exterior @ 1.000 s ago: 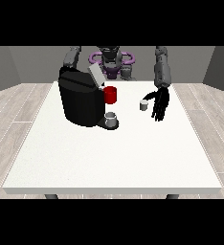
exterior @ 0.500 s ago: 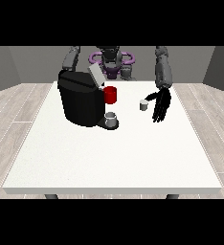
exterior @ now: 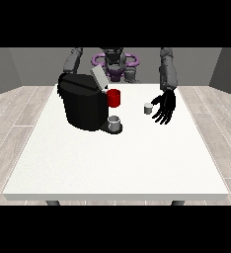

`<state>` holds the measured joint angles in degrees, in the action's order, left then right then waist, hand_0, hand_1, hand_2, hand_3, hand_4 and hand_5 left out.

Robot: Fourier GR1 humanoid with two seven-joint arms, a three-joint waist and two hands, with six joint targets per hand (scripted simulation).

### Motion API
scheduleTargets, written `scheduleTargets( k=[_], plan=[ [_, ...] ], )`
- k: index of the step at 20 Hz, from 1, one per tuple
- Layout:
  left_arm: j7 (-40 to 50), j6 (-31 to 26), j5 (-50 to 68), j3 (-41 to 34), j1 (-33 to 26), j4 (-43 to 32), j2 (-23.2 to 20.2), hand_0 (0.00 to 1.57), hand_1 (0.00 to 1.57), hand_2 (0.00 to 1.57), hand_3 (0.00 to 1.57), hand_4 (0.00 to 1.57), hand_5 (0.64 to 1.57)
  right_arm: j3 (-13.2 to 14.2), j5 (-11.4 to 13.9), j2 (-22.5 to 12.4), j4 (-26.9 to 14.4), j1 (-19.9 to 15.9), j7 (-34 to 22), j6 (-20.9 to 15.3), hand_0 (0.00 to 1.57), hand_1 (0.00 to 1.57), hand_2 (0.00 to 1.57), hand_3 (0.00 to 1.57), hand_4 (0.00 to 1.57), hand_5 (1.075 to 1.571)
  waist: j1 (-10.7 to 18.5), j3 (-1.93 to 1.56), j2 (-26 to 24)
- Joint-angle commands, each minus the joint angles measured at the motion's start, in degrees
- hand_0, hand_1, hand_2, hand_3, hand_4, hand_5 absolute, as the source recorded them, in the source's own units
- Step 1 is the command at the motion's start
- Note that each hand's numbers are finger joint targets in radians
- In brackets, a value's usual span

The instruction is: Insert the coffee pod into the coffee machine and close the lid

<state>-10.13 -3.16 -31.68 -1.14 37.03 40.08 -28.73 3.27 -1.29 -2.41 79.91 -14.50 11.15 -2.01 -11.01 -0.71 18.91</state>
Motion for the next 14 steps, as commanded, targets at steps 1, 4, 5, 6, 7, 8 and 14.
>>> scheduleTargets(
  k=[1,4,5,6,7,8,14],
  plan=[
    [0.88,-0.01,-2.11,3.16,1.33,-0.84,5.33,1.18,1.18,1.20,1.09,0.00,1.571,-0.09,-0.48,0.48,-1.65,-2.22,-1.46,0.08,0.00,0.00,0.00,0.00,0.41,1.571,-0.86,0.71,0.36],
    [0.40,-0.73,-2.97,4.40,-0.48,-0.30,6.70,1.26,1.26,1.25,1.10,0.00,1.571,-1.33,1.71,1.90,-3.58,0.59,0.54,-1.85,0.00,0.00,0.00,0.00,0.38,1.571,0.51,0.71,-2.63],
    [-0.78,-0.54,-2.90,4.30,-1.29,-0.49,6.78,1.26,1.26,1.25,1.10,0.07,1.571,1.30,-0.83,-0.17,-3.66,-0.56,0.35,0.04,0.00,0.00,0.00,0.00,0.36,1.571,0.19,0.71,-1.98],
    [-0.70,-0.23,-2.88,4.28,-0.32,-0.15,7.59,1.20,1.20,1.21,1.08,0.00,1.571,1.13,0.46,0.76,-4.50,-1.58,1.08,-2.06,0.00,0.00,0.00,0.00,0.33,1.571,0.81,0.71,-1.12],
    [-3.38,-0.07,-3.55,4.11,-1.24,-1.52,5.73,1.25,1.25,1.24,1.08,0.11,1.571,0.22,0.12,0.29,-2.64,-0.70,-0.32,-0.65,0.00,0.00,0.00,0.00,0.32,1.571,0.33,0.74,-1.67],
    [-2.47,1.65,-4.67,4.77,-2.19,-1.85,7.00,1.29,1.29,1.28,1.11,0.07,1.571,-0.16,0.40,0.61,-2.39,0.50,-0.91,-1.00,0.00,0.00,0.00,0.00,0.33,1.571,-0.24,0.74,-2.81],
    [-0.08,0.52,-5.92,4.70,0.00,-2.44,8.47,1.15,1.15,1.26,1.18,0.32,1.571,1.08,0.30,0.53,-6.21,0.11,0.54,-1.62,0.00,0.00,0.00,0.00,0.37,1.571,1.26,0.71,-5.19]
  ],
)
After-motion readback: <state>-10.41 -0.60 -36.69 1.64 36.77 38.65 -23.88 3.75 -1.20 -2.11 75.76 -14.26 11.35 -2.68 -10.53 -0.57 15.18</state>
